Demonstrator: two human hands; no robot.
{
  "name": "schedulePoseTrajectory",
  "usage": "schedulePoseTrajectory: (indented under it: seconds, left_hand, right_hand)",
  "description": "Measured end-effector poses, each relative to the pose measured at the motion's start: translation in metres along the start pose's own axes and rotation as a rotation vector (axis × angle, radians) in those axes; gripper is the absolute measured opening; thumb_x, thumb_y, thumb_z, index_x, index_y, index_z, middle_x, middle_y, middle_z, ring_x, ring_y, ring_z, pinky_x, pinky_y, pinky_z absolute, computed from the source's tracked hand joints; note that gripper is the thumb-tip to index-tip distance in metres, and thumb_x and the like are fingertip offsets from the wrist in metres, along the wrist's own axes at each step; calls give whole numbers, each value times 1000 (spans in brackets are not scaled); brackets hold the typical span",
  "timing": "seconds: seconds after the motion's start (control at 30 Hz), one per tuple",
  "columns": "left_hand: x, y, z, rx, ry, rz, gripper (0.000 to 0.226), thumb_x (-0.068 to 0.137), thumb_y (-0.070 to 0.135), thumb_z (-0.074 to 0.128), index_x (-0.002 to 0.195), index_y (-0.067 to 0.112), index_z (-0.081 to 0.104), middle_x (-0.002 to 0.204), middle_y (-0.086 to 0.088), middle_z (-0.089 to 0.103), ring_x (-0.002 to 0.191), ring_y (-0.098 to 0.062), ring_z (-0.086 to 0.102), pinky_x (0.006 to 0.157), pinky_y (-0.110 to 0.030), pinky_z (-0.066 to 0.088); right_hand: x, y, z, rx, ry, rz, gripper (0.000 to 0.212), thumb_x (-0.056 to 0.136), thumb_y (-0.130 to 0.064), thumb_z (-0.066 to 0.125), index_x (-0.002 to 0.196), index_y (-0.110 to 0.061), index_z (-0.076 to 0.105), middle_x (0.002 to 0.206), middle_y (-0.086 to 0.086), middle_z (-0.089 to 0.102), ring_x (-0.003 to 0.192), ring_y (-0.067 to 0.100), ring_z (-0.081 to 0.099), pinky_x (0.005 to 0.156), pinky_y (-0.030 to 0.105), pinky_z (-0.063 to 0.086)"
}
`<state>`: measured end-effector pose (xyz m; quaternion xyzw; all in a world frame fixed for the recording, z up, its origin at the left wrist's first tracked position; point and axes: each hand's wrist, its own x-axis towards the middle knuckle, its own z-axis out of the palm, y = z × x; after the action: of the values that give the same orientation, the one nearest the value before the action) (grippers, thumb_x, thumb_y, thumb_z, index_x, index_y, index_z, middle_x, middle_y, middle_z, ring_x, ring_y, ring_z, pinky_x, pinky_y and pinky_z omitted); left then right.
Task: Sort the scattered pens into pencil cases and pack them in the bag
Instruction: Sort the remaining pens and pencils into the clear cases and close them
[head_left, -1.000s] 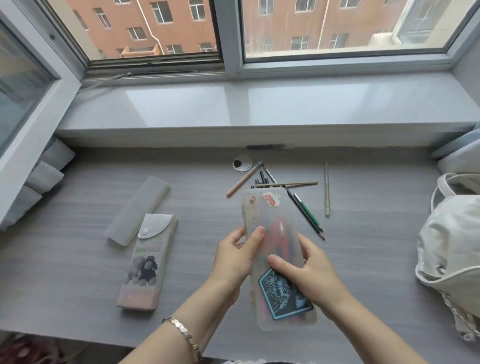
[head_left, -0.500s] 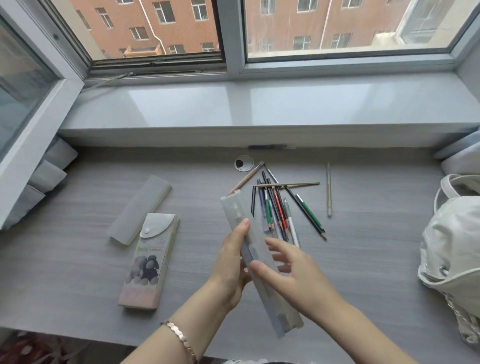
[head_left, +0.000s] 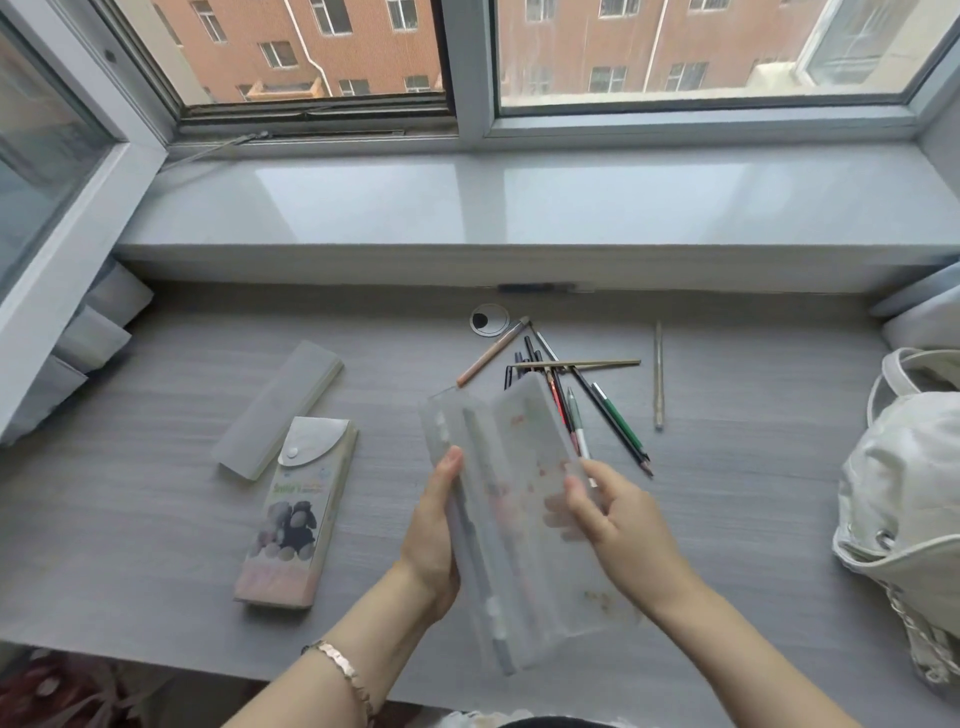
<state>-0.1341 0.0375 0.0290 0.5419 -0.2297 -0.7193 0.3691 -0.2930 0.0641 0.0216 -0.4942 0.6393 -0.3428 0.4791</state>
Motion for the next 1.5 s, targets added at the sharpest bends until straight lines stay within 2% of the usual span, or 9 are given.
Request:
schedulePoseTrajectory:
  seconds: [0.17, 0.3, 0.5, 0.67, 0.83, 1.0, 1.2, 1.3, 1.5]
  left_hand:
    - [15, 14, -29, 92, 103, -165, 66, 90, 62, 28, 117, 13, 64, 114, -15, 68, 105, -32, 63, 91, -46, 49]
    - [13, 16, -32, 245, 269, -202, 89, 72, 84, 32, 134, 22, 49, 143, -5, 46, 132, -24, 41, 112, -43, 28]
    - [9, 25, -37, 306, 419, -59, 71, 91, 61, 25, 141, 10, 38, 150, -7, 34, 140, -26, 26, 114, -39, 17]
    - [9, 25, -37, 350, 459, -32, 68, 94, 57, 21, 137, 8, 43, 141, -8, 45, 136, -27, 34, 110, -37, 25]
    - [9, 24, -40, 330, 494, -1, 63, 96, 52, 21, 130, 7, 50, 121, -7, 55, 126, -28, 45, 88, -29, 31]
    - [9, 20, -46, 328, 496, 21, 60, 97, 51, 20, 129, 10, 51, 106, 1, 49, 113, -18, 47, 87, -26, 29]
    - [20, 9, -52, 390, 494, -69, 70, 90, 63, 21, 120, 12, 59, 121, -3, 59, 114, -22, 52, 101, -35, 36]
    - [20, 4, -46, 402, 471, -58, 69, 92, 60, 20, 122, 10, 58, 114, -1, 59, 112, -22, 53, 91, -29, 35]
    - [18, 4, -39, 413, 455, -47, 68, 93, 58, 21, 126, 9, 55, 124, -7, 56, 121, -24, 48, 97, -28, 33]
  right_hand:
    - [8, -1, -8, 357, 58, 148, 20, 98, -18, 36, 89, -21, 54, 73, 11, 69, 59, 14, 70, 50, 24, 55]
    - [9, -5, 3, 483, -150, 159, 19, 98, -19, 33, 104, -19, 51, 73, 5, 71, 63, 17, 71, 55, 26, 55]
    - [51, 27, 6, -372, 141, 106, 18, 93, -17, 47, 101, -10, 61, 93, 10, 64, 85, 27, 61, 75, 35, 46]
    - [75, 47, 9, -752, 69, 246, 32, 89, -6, 44, 121, -5, 43, 117, 18, 50, 103, 34, 51, 81, 38, 43]
    - [73, 42, -7, -566, 40, 210, 45, 85, 0, 42, 127, -15, 39, 92, 13, 48, 72, 30, 51, 56, 31, 36]
    - [44, 6, -21, -55, 20, 169, 36, 91, 2, 29, 101, -11, 62, 62, 7, 58, 49, 20, 59, 49, 24, 52]
    - [13, -58, -24, 392, -268, 73, 5, 90, -3, 50, 90, -5, 55, 69, 9, 72, 68, 15, 70, 49, 17, 50]
    - [8, -70, 3, 244, -368, 54, 15, 94, -15, 47, 83, -7, 54, 57, 4, 68, 56, 20, 63, 42, 20, 40]
    - [12, -47, 55, -399, -391, 62, 29, 92, -35, 51, 80, -9, 56, 61, 4, 65, 55, 14, 62, 65, 27, 51]
